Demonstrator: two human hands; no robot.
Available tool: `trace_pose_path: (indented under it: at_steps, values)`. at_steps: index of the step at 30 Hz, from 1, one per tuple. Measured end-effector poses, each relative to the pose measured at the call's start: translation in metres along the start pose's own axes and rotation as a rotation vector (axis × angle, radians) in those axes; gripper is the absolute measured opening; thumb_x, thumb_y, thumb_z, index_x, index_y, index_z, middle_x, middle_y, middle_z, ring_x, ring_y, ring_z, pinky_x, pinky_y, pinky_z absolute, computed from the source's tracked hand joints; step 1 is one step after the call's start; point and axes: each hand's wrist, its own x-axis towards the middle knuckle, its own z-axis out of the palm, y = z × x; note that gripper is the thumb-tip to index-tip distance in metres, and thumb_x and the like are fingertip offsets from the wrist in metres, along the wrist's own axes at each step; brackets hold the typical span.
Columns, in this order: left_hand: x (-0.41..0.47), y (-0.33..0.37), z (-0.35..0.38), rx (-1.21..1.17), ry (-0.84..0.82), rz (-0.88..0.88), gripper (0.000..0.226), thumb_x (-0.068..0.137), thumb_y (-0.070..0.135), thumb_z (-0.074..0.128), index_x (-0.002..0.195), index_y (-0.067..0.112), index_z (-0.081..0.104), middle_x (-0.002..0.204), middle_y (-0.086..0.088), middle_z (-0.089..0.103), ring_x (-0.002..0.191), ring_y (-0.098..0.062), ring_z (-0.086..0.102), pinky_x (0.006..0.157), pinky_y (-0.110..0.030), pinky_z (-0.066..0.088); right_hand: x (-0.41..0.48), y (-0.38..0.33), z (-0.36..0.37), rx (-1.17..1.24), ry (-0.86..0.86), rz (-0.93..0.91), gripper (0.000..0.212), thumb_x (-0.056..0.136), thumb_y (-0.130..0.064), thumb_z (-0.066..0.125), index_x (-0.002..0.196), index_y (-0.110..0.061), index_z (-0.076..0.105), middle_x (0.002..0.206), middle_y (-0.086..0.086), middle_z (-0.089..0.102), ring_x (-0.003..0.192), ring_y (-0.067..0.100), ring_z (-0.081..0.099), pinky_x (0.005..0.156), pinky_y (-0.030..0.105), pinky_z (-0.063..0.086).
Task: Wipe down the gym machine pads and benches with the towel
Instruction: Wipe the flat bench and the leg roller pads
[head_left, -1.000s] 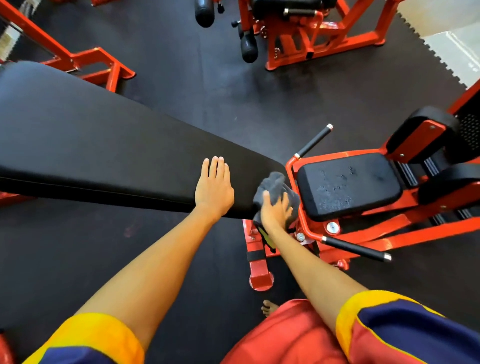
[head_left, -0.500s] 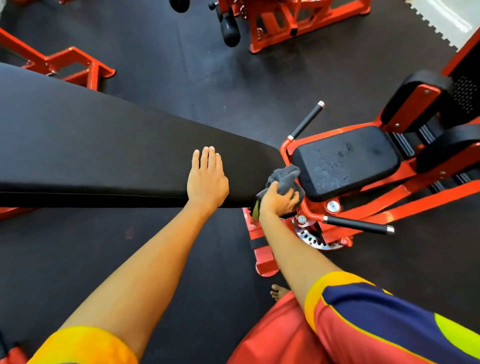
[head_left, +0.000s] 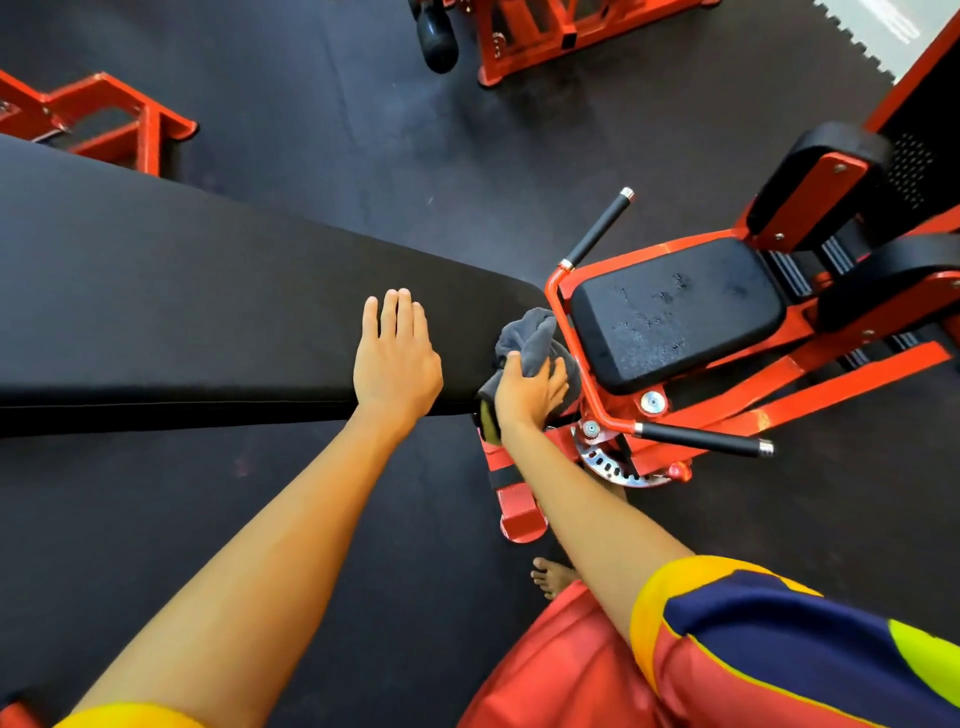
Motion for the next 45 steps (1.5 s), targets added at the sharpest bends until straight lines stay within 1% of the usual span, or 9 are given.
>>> trace_pose_path:
  at_steps: [5,8,14,18,24,30,34,41,45]
  values:
    - [0.002,0.000,-0.002,0.010,-0.021,-0.007,0.061,0.105,0.029,0.026,0.158,0.001,0.019,0.168,-0.019,0.017,0.157,-0.033,0.009,0.127,-0.051,0.005,0.048,-0.017,-0.014,-0.240,-0.148,0.070,0.071,0.100,-0.054,0.050,0.161,-0.024,0.031,0.172,-0.007,0.014,0.159,0.027,0.005,0.123,0.065,0.010]
    - [0.003,0.003,-0.003,0.006,-0.038,-0.022,0.062,0.106,0.031,0.027,0.159,0.001,0.018,0.168,-0.019,0.015,0.157,-0.034,0.007,0.127,-0.054,0.005,0.062,-0.032,-0.022,-0.301,-0.265,0.019,0.070,0.099,-0.053,0.052,0.160,-0.026,0.032,0.170,-0.002,0.021,0.158,0.033,0.005,0.123,0.064,0.010]
    - [0.022,0.017,0.001,-0.055,-0.070,-0.031,0.065,0.106,0.036,0.029,0.160,0.001,0.018,0.169,-0.019,0.013,0.157,-0.032,0.006,0.127,-0.052,0.002,0.021,-0.022,-0.021,-0.301,-0.449,-0.505,0.071,0.093,-0.046,0.058,0.158,-0.037,0.031,0.163,0.000,0.034,0.154,0.030,0.021,0.123,0.058,0.022]
    - [0.037,0.022,0.005,-0.104,-0.082,-0.030,0.065,0.106,0.038,0.035,0.158,0.001,0.024,0.168,-0.019,0.017,0.157,-0.032,0.010,0.128,-0.049,0.004,0.036,0.014,-0.044,-0.262,-0.490,-0.418,0.089,0.085,-0.072,0.059,0.159,-0.038,0.025,0.164,0.000,0.031,0.153,0.025,0.027,0.122,0.053,0.030]
    - [0.055,0.026,0.005,-0.135,-0.078,-0.026,0.062,0.104,0.035,0.041,0.155,0.001,0.032,0.166,-0.019,0.025,0.156,-0.033,0.016,0.127,-0.049,0.007,0.106,-0.044,-0.019,-0.392,-0.492,-0.128,0.099,0.085,-0.068,0.065,0.164,-0.028,0.019,0.172,0.002,0.010,0.158,0.033,0.006,0.125,0.057,0.011]
    - [0.072,0.025,0.005,-0.201,-0.054,-0.021,0.057,0.101,0.028,0.046,0.150,0.000,0.042,0.162,-0.018,0.034,0.154,-0.032,0.022,0.127,-0.048,0.010,0.091,-0.087,0.004,-0.353,-0.672,-0.298,0.081,0.097,-0.066,0.053,0.164,-0.034,0.018,0.174,-0.002,0.002,0.158,0.032,-0.013,0.125,0.061,-0.004]
    - [0.090,0.024,0.005,-0.190,-0.070,-0.011,0.058,0.100,0.028,0.045,0.152,0.002,0.039,0.164,-0.017,0.031,0.155,-0.032,0.020,0.127,-0.048,0.010,0.097,-0.040,-0.019,-0.346,-0.689,-0.415,0.077,0.096,-0.070,0.047,0.162,-0.036,0.024,0.173,-0.003,0.011,0.160,0.028,-0.003,0.126,0.061,0.006]
    - [0.111,0.031,0.009,-0.147,-0.065,-0.010,0.059,0.101,0.028,0.043,0.154,0.002,0.037,0.163,-0.017,0.032,0.154,-0.034,0.021,0.127,-0.051,0.012,0.168,-0.070,0.012,-0.453,-0.528,-0.122,0.097,0.091,-0.082,0.042,0.165,-0.028,0.014,0.174,-0.004,0.006,0.160,0.025,-0.001,0.126,0.057,0.000]
    - [0.110,0.036,0.016,-0.086,-0.061,-0.007,0.062,0.104,0.032,0.031,0.159,0.003,0.026,0.166,-0.016,0.025,0.156,-0.034,0.015,0.127,-0.051,0.009,0.149,-0.107,0.035,-0.471,-0.659,-0.344,0.075,0.100,-0.070,0.039,0.162,-0.028,0.028,0.171,-0.010,0.017,0.160,0.023,-0.005,0.127,0.054,-0.002]
